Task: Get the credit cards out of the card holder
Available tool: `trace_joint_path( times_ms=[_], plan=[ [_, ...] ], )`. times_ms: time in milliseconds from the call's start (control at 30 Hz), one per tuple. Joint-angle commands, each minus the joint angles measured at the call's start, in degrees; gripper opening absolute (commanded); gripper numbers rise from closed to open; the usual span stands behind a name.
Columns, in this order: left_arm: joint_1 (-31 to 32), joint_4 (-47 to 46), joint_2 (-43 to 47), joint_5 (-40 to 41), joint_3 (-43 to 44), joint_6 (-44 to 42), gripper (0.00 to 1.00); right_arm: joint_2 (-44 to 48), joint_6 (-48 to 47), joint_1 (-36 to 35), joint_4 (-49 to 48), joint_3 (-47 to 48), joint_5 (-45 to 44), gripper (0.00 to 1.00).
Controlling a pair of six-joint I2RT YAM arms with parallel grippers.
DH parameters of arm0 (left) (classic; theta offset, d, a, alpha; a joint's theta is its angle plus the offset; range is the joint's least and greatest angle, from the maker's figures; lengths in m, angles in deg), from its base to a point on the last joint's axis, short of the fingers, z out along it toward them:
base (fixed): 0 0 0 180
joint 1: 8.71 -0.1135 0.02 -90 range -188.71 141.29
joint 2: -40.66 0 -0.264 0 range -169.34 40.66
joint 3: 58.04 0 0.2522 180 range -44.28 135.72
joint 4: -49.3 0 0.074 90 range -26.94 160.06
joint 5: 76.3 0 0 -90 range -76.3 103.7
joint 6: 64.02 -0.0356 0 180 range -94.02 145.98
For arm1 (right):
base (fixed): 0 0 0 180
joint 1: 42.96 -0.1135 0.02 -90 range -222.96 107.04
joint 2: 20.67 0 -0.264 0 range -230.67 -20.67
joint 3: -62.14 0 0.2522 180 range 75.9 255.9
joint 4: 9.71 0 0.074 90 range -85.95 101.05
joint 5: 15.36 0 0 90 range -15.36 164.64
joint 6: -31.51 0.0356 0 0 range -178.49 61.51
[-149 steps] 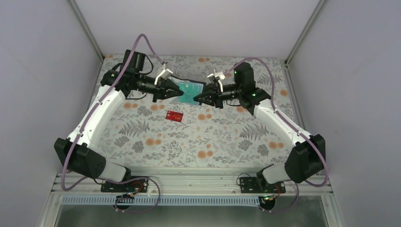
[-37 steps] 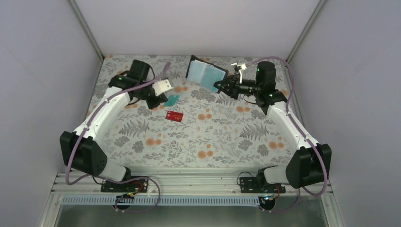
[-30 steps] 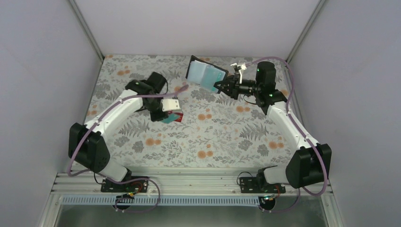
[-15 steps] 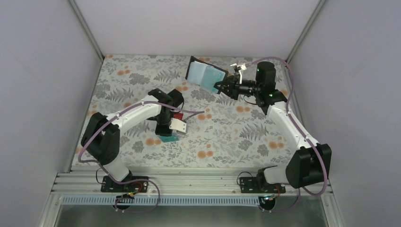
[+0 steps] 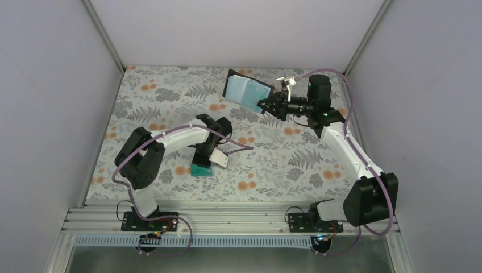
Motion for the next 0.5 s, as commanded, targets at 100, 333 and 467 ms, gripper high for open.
trace_joint_path(
  times_ms=[100,333,467],
  plan=[
    [0.49,-4.99,-3.30,4.59,3.19,-1.20,0.02,-0.27,-1.34,0.35,-0.17,0.42,1.24,0.04],
    [0.48,-5.95,-5.04,3.25,5.95,-0.90,0.02,-0.60,-1.61,0.32,0.01,0.33,1.18,0.04],
    [0.48,-8.68,-4.67,4.50,5.56,-0.76,0.05,-0.44,-1.43,0.38,0.18,0.42,0.69,0.04]
  ],
)
